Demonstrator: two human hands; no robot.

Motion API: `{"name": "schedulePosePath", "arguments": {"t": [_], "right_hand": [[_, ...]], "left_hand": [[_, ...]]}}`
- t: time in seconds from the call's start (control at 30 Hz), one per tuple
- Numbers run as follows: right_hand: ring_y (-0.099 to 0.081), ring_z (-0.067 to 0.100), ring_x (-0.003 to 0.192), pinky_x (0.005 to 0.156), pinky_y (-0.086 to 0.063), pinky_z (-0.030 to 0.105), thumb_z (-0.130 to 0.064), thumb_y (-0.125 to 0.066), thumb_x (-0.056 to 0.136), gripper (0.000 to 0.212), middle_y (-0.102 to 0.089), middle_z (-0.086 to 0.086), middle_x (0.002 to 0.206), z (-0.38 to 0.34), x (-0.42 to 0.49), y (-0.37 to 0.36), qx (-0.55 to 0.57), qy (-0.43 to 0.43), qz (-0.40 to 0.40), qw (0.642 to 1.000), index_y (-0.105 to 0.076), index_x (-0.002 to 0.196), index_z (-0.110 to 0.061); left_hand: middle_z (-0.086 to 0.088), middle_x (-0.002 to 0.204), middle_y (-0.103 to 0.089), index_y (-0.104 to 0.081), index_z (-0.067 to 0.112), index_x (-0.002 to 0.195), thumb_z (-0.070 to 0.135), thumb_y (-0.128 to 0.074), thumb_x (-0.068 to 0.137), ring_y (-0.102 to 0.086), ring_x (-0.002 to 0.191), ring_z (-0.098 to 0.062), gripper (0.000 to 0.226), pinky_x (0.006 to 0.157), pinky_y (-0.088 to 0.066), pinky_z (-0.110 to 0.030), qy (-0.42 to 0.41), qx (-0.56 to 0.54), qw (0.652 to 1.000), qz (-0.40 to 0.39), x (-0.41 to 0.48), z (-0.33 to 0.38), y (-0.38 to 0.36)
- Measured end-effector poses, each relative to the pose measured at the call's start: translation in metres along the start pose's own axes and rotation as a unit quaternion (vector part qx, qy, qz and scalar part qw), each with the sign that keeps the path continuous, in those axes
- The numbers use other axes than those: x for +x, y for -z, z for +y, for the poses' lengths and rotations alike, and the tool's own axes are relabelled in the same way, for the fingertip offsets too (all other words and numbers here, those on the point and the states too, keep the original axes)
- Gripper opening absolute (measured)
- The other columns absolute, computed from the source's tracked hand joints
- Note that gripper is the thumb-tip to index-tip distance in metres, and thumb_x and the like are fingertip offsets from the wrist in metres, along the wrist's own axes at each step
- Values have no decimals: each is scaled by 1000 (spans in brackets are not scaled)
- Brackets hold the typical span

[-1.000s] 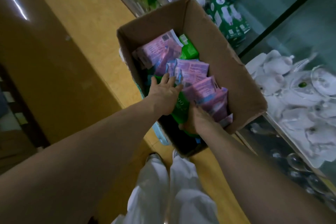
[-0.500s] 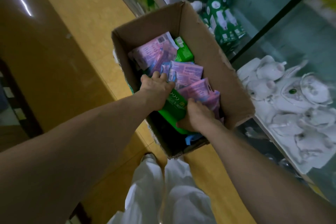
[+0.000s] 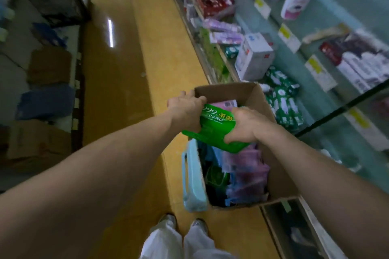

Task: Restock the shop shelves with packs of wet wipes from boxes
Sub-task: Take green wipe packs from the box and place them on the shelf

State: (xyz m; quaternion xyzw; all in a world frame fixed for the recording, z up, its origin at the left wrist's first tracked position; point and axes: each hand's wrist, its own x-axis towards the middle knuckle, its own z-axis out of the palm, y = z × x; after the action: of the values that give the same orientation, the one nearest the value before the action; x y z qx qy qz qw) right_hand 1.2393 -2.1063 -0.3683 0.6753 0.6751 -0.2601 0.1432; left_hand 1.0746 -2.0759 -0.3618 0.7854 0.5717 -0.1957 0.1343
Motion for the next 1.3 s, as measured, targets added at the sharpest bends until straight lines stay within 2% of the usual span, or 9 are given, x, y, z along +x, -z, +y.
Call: {"name": "schedulePosePath", "arguments": {"t": [0.13,0.4,0.5,0.63,0.77,0.93,1.1,1.17,1.3], "right_hand": [[-51,32,112,93,-48,39,-51,-79,56,76,-51,9,117,-67,2,27,-50,93,27,994,-50,121,-22],[-48,26,101,91,-48,36,-47,-79,60,67,-47,3,104,-234,-23,38,-95,275,65,954,-55,118,-22],[-48,26,105,91,-48,38,-47,-78,63,69,-48,4,106,-304,-41,40,-124,340,79,929,-53,122,-23],[-49,22,94,76,-47,33,-48,-77,66,58,-48,0,99,-394,-74,39,-148,417,85,893,-54,113,-24],[-50,24,101,87,-50,38,-49,-77,66,62,-51,4,107,-477,-109,34,-170,475,105,857,-54,117,-23],[-51,23,96,83,-50,37,-48,-78,66,62,-49,3,102,-564,-155,28,-176,540,121,814,-53,117,-22],[-53,26,101,87,-51,39,-47,-78,65,63,-53,6,107,-641,-196,29,-199,605,143,758,-56,118,-21],[-52,26,99,86,-51,39,-47,-78,65,63,-52,6,107,-671,-209,29,-205,630,145,735,-55,117,-20],[-55,24,96,81,-53,37,-44,-78,68,59,-56,6,108,-731,-223,23,-199,683,139,689,-55,115,-17]], "left_hand": [[-4,121,-42,-36,31,138,39,-77,72,-41,116,-26,78,88,-51,-47,93,-74,992,36,-48,-60,12],[-4,122,-43,-36,31,139,44,-78,69,-41,118,-26,83,84,-44,-40,258,-148,949,104,-174,-187,1],[-4,122,-44,-37,30,137,44,-79,67,-41,118,-26,83,86,-44,-42,314,-166,926,127,-227,-234,-5],[-6,123,-45,-39,30,135,45,-79,65,-42,120,-27,82,79,-40,-40,377,-171,897,155,-298,-294,-12],[-6,121,-44,-40,30,133,46,-78,64,-43,118,-28,80,76,-38,-38,432,-164,868,180,-365,-347,-18],[-7,120,-47,-43,29,130,47,-80,61,-47,115,-30,80,83,-44,-39,490,-157,834,198,-443,-398,-24],[-4,112,-58,-49,23,123,38,-81,64,-53,91,-21,69,73,-46,-29,525,-209,789,241,-514,-432,-27],[-4,114,-56,-47,24,124,39,-82,63,-54,95,-23,72,79,-48,-31,548,-223,766,253,-537,-445,-29],[-8,121,-50,-43,30,132,52,-81,59,-52,111,-32,86,90,-49,-45,623,-179,725,234,-576,-472,-34]]}}
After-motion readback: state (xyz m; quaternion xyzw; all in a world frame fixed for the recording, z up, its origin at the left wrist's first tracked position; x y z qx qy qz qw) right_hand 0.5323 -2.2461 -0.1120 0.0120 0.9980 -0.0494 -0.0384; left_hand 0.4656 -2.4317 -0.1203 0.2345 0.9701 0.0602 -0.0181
